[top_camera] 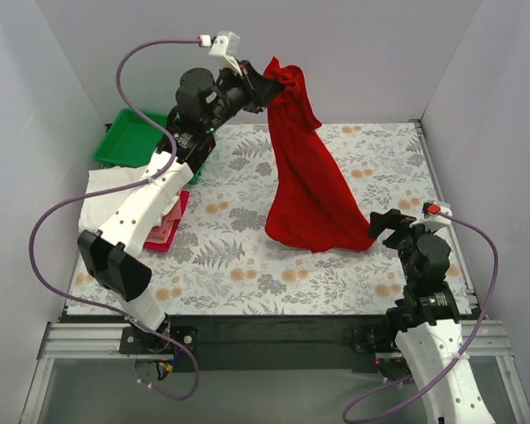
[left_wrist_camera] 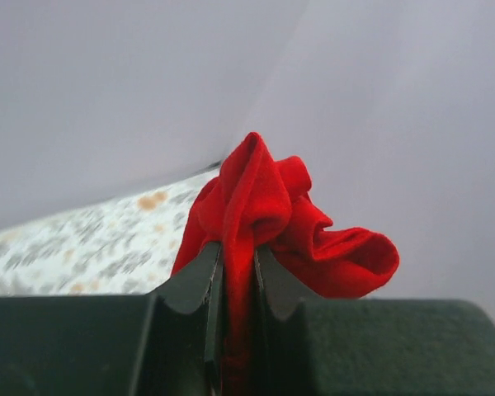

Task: Fold and stack the t-shirts
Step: Move the tshirt to the center of the board

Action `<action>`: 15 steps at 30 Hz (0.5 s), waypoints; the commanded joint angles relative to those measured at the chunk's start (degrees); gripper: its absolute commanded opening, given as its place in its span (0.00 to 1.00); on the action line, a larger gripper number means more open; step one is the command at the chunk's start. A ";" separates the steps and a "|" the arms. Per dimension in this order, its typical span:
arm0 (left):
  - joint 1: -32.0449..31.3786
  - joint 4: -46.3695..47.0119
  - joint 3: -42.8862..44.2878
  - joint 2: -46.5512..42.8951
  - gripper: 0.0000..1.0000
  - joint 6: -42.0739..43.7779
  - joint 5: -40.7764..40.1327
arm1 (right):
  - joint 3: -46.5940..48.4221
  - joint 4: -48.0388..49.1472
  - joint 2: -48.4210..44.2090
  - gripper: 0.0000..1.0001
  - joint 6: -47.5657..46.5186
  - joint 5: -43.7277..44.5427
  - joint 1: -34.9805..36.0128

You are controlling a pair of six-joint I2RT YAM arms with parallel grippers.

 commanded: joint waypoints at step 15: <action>4.07 -9.32 -14.41 21.60 0.19 -2.43 -38.00 | 4.05 -0.42 23.88 0.98 -1.95 -6.52 -0.26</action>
